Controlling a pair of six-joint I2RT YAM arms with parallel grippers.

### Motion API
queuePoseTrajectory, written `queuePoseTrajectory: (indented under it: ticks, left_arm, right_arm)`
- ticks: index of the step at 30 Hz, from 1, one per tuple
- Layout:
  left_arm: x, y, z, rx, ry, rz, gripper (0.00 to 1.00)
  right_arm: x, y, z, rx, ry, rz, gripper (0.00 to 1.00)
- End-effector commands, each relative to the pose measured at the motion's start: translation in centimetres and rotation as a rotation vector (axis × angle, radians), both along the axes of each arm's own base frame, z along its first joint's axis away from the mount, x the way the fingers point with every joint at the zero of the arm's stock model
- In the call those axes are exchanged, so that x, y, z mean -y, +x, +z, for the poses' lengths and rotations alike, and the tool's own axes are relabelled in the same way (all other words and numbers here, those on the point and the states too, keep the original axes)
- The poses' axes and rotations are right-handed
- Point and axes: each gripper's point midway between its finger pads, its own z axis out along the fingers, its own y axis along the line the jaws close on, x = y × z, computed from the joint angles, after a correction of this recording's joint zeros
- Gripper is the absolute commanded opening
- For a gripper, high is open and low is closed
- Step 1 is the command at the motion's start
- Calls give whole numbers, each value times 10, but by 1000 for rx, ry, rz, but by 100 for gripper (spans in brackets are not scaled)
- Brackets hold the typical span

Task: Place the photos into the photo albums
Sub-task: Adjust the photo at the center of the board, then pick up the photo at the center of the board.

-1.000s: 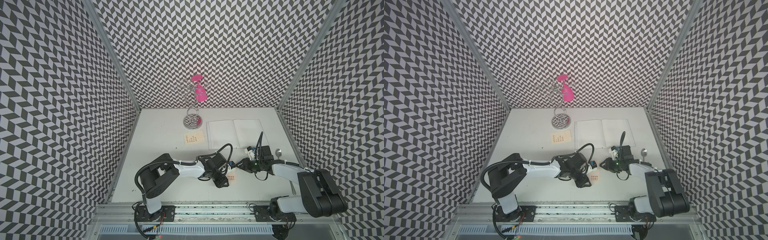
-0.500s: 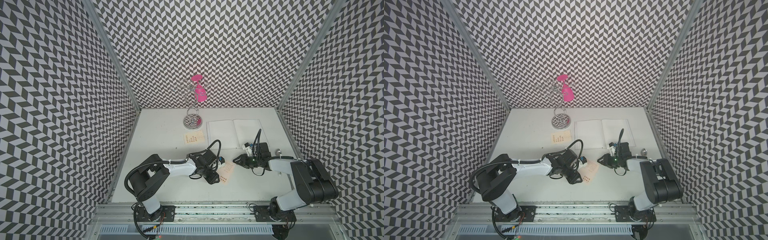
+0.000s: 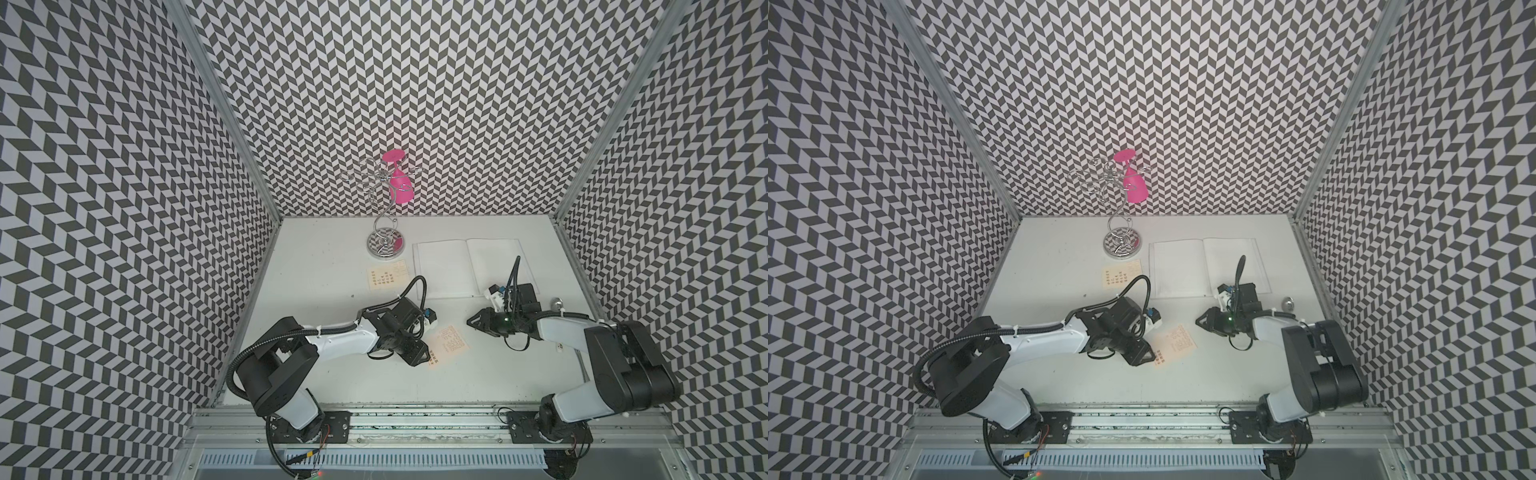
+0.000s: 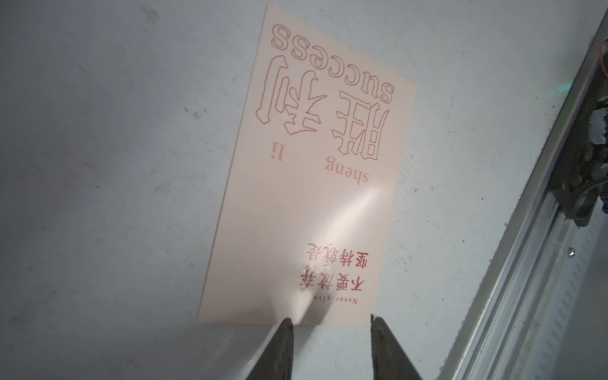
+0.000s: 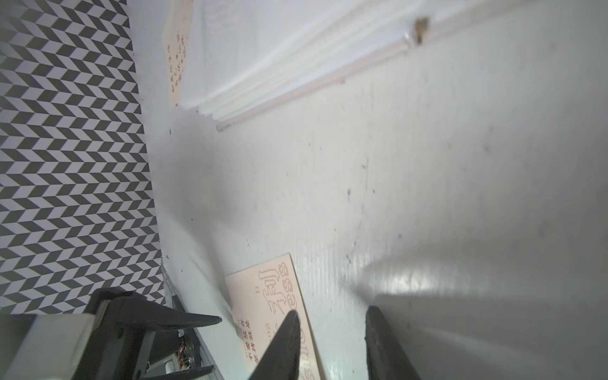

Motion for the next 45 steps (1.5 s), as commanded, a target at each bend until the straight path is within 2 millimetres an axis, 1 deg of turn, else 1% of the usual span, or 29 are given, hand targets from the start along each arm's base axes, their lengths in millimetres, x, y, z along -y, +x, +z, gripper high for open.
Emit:
queuePoseTrajectory:
  ticks: [1, 4, 10, 16, 22, 26, 28, 31, 34, 38, 45]
  left_arm:
    - [16, 5, 16, 16, -65, 3, 41]
    - [17, 9, 12, 9, -60, 15, 41]
    - [-1, 15, -13, -50, 8, 81, 40]
    - [-21, 18, -31, -80, 86, 117, 40]
    - [-24, 16, -34, -85, 96, 119, 40]
    - [-29, 18, -39, -81, 122, 128, 40]
    - [-32, 19, -40, -80, 134, 136, 40]
    - [-35, 24, -39, -75, 134, 156, 40]
    - [-37, 28, -37, -79, 125, 169, 40]
    - [-40, 28, -39, -79, 134, 155, 40]
    - [-51, 22, -52, -91, 188, 144, 39]
  right_arm:
    - [4, -23, -6, -49, -16, -12, 35]
    - [0, -38, -10, -80, 0, 3, 35]
    - [-15, -59, -19, -138, 31, 59, 35]
    - [-21, -65, -24, -168, 58, 90, 35]
    - [-30, -71, -23, -183, 125, 151, 35]
    - [-34, -73, -19, -178, 159, 179, 34]
    - [-36, -73, -16, -171, 176, 197, 32]
    - [-40, -75, -11, -165, 207, 221, 28]
    - [-44, -76, -9, -171, 239, 239, 26]
    - [-48, -73, -9, -169, 271, 256, 25]
    - [-56, -59, -4, -124, 327, 287, 23]
